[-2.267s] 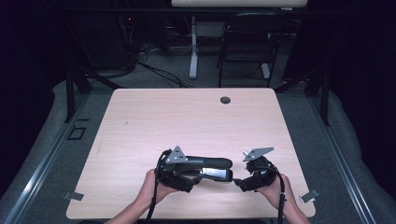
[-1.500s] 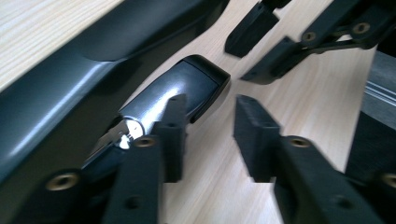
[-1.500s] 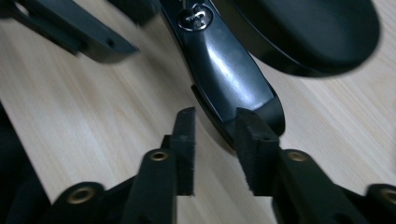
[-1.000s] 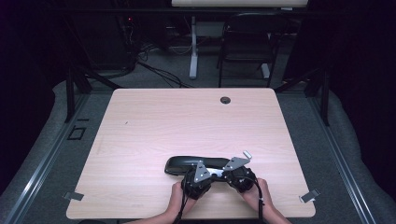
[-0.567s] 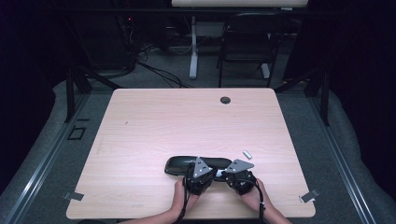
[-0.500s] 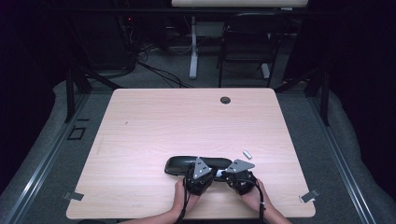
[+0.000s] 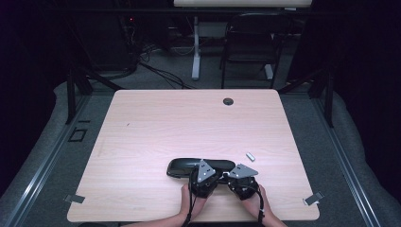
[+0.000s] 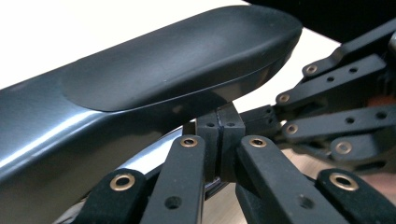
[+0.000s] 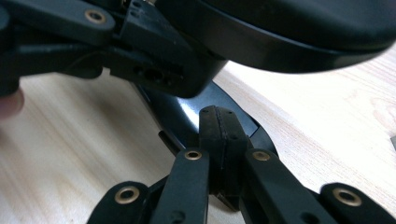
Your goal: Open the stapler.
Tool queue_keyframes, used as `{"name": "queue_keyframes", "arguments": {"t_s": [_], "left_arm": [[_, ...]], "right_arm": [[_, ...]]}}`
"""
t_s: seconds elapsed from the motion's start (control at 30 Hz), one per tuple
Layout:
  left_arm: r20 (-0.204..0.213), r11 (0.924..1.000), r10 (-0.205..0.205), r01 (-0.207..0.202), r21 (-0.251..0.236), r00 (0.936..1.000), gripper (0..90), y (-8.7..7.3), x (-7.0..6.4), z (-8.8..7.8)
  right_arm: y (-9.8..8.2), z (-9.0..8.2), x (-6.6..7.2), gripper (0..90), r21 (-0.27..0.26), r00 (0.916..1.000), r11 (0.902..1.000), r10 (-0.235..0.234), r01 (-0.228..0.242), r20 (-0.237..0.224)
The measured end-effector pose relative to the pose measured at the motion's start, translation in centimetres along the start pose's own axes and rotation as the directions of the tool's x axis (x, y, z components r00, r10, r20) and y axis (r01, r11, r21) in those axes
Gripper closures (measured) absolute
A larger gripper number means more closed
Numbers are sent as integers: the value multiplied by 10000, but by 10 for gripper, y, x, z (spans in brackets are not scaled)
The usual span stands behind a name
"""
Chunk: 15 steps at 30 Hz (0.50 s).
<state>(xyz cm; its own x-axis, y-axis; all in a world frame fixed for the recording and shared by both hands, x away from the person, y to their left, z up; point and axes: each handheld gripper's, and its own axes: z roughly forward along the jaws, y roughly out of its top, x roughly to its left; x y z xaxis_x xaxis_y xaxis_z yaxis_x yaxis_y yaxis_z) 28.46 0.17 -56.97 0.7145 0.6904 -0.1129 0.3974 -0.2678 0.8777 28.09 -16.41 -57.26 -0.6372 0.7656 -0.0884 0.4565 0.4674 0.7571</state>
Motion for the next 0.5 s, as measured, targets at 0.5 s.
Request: {"name": "queue_keyframes", "arguments": {"t_s": [0.5], "left_arm": [[-502, 9976, 12, -46, -685, 9987, 900, 10, 2, -4]], "right_arm": [[-5, 2, 0, 900, -449, 9989, 9980, 448, -444, 97]]}}
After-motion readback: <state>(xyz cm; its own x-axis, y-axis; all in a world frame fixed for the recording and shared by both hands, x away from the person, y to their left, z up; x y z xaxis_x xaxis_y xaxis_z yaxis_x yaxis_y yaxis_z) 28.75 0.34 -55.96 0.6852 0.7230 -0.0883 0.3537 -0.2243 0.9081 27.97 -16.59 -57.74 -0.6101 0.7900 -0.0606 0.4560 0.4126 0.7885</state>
